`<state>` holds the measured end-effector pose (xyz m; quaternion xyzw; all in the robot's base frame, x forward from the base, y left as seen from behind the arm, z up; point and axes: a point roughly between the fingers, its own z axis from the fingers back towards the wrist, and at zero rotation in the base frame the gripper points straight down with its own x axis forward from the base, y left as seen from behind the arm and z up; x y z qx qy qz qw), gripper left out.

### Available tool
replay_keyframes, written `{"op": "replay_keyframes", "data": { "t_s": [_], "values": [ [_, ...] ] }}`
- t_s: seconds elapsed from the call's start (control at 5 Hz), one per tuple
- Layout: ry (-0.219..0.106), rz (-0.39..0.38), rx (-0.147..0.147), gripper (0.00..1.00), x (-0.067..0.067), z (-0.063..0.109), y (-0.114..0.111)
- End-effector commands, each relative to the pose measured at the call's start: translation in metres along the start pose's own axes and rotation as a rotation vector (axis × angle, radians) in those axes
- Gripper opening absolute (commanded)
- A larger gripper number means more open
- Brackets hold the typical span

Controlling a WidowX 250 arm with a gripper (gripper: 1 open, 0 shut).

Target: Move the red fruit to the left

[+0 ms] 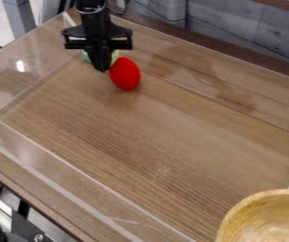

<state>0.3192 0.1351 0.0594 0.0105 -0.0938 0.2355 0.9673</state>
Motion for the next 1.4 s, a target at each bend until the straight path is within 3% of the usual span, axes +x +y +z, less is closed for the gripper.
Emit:
{"op": "replay_keyframes", "data": {
  "t_s": [0.0, 0.6, 1.0, 1.2],
  "values": [
    [-0.043, 0.001, 0.013, 0.0, 0.005, 0.008, 0.007],
    [-0.037, 0.038, 0.052, 0.0, 0.004, -0.01, 0.005],
    [-0.02, -0.038, 0.052, 0.0, 0.003, -0.009, -0.005],
    [-0.012, -0.038, 0.056, 0.0, 0.007, -0.009, 0.003]
  ]
}}
